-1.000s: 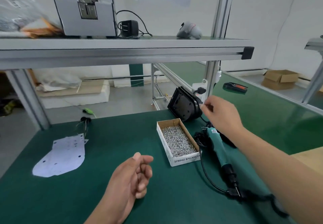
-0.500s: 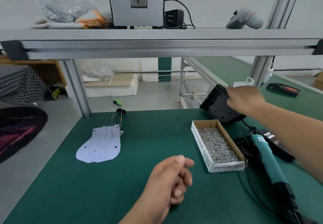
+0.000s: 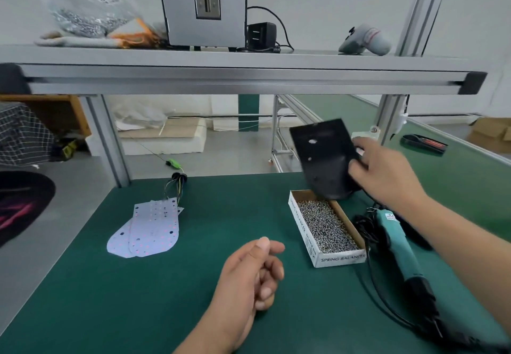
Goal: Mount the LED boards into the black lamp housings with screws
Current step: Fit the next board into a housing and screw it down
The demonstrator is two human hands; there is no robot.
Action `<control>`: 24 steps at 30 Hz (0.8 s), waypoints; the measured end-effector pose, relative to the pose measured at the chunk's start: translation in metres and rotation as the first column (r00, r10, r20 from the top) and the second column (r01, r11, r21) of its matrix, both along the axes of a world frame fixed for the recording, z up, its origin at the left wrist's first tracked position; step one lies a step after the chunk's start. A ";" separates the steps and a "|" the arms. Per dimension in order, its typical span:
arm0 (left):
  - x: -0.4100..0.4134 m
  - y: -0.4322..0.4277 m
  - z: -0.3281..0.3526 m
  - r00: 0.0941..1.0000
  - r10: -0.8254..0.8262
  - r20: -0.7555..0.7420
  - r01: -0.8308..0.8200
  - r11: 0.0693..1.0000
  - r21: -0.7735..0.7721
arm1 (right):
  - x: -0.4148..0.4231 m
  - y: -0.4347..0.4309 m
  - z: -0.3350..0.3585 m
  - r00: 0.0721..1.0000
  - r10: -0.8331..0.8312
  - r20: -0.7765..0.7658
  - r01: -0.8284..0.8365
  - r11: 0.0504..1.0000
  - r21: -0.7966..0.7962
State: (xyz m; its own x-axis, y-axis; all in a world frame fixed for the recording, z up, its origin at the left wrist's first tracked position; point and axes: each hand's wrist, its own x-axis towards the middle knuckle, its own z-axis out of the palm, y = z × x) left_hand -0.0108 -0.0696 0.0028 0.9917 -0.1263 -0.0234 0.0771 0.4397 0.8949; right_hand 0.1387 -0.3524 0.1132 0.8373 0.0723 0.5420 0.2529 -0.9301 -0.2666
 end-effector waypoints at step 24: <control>0.013 0.035 0.003 0.823 0.536 0.190 -0.556 0.691 0.462 | 0.005 0.238 -0.015 0.737 0.498 -0.458 -0.448 0.866 0.221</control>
